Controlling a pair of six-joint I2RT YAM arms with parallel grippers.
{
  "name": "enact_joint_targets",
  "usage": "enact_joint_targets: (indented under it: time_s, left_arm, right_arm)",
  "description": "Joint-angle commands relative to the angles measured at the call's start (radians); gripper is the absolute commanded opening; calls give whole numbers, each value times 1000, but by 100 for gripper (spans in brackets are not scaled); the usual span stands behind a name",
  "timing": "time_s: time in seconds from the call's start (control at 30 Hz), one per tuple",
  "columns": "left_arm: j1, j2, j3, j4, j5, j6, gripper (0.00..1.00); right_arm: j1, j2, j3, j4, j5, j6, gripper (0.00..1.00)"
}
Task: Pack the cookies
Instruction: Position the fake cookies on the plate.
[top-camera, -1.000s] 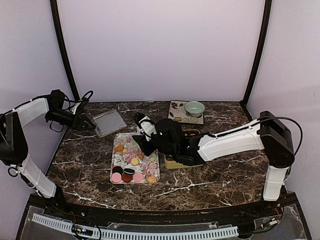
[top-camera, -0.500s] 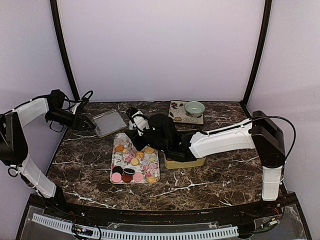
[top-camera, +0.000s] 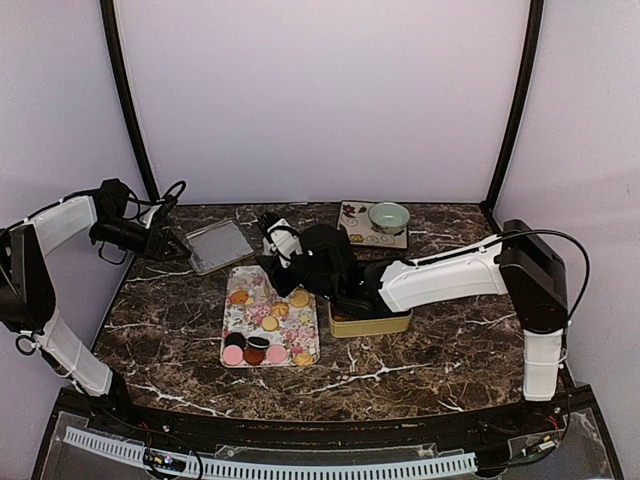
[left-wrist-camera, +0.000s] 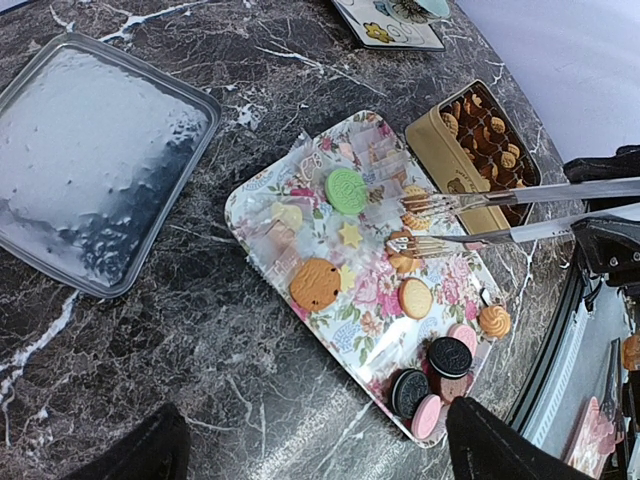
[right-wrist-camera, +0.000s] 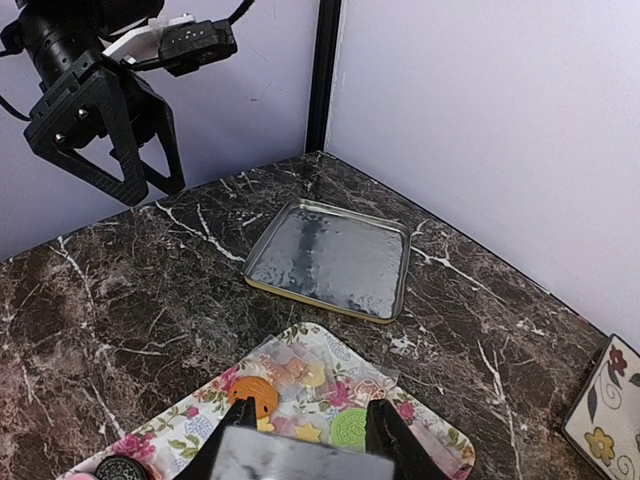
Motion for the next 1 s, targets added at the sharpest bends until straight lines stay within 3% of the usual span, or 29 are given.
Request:
enact_joint_targets:
  time_s: [0.0,0.47,0.73,0.97]
  left_arm:
    - [7,-34,-3,-32,10,16,91]
    - [7,-37,2,-35,10,19,91]
    - [7,-39,1,-35,14,17,91]
    - [7,-38,8,-33,18,12,91]
  right_arm:
    - [-11,9,22,68,-5,-8,37]
    - [-8,35,7,87,-99,96,36]
    - [-6,23,-6,48,-37,42,36]
    - [-13,-76,-136,66,13,24,35]
